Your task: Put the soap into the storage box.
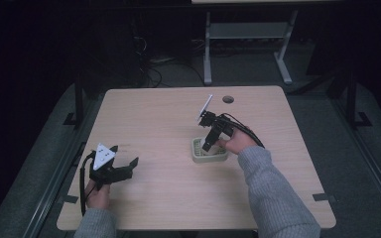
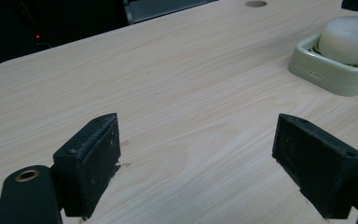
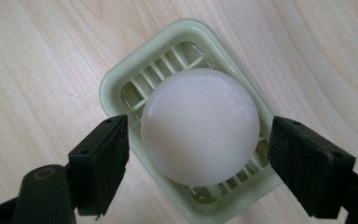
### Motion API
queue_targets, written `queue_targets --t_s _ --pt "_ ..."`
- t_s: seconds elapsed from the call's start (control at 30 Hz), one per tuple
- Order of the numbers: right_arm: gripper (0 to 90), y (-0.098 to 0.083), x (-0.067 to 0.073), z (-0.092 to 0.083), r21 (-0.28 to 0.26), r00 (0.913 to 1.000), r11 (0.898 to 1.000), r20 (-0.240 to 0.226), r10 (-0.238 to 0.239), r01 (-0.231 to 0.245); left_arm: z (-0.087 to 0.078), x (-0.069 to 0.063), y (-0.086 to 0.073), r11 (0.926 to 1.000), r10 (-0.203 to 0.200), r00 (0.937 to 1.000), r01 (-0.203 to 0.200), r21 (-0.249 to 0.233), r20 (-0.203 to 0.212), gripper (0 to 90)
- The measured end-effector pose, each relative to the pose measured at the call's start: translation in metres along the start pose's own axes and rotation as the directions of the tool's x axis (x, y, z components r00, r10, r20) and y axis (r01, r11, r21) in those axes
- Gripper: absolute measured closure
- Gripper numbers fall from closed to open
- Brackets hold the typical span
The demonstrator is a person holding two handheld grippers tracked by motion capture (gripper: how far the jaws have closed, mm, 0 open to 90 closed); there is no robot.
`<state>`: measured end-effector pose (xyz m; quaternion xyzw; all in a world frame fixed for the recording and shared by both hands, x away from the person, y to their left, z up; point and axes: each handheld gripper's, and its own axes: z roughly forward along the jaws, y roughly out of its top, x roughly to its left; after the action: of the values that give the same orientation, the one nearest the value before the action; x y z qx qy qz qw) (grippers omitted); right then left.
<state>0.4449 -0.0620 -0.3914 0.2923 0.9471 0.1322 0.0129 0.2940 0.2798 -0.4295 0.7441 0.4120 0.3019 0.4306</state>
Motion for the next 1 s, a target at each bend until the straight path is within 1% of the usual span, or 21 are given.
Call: queue_targets --t_s 0.03,0.1,0.13,0.3,0.37,0.53,0.57,0.83,0.9,1.0 --pt "20.2 -0.001 0.000 -0.001 -0.005 1.0000 1.000 -0.008 0.003 -0.003 0.000 0.000 0.000 1.0000 0.002 1.0000 -0.002 0.003 -0.001 14.8" --pt "20.2 -0.004 -0.001 -0.004 -0.014 1.0000 1.000 -0.002 0.002 -0.002 0.000 0.000 0.000 1.0000 0.002 1.0000 -0.002 0.003 -0.002 14.9" --pt "20.2 -0.004 -0.001 -0.005 -0.014 1.0000 1.000 -0.006 0.007 -0.007 0.000 0.001 0.000 1.0000 0.002 1.0000 -0.002 0.003 -0.002 14.8" --pt "20.4 -0.007 -0.001 -0.009 -0.025 1.0000 1.000 -0.007 0.001 -0.002 0.000 0.001 0.000 1.0000 -0.001 1.0000 0.002 0.003 -0.003 14.8" --pt "20.7 -0.009 0.000 -0.013 -0.032 1.0000 0.999 -0.009 0.004 -0.005 0.000 0.000 0.000 1.0000 0.003 1.0000 -0.003 0.001 -0.003 14.8" --pt "20.7 -0.013 0.000 -0.017 -0.042 1.0000 0.999 -0.005 0.007 -0.007 0.000 0.000 0.000 1.0000 0.002 1.0000 -0.002 0.002 -0.002 14.9" --pt "20.7 -0.015 0.000 -0.019 -0.055 0.9999 0.998 -0.009 0.009 -0.010 0.000 0.000 0.000 1.0000 0.004 1.0000 -0.004 0.002 -0.002 14.9" --pt "20.8 -0.021 0.000 -0.025 -0.064 1.0000 0.998 -0.005 0.000 -0.001 0.000 0.000 0.000 1.0000 0.005 1.0000 -0.005 0.004 -0.004 14.8" --pt "20.7 -0.024 0.000 -0.028 -0.063 0.9999 0.998 -0.003 0.010 -0.010 0.000 0.000 0.000 1.0000 0.005 1.0000 -0.005 0.005 -0.004 14.9" --pt "20.8 -0.027 0.000 -0.031 -0.065 0.9999 0.998 -0.003 0.012 -0.012 0.000 0.000 0.000 1.0000 0.005 1.0000 -0.005 0.005 -0.004 14.9"
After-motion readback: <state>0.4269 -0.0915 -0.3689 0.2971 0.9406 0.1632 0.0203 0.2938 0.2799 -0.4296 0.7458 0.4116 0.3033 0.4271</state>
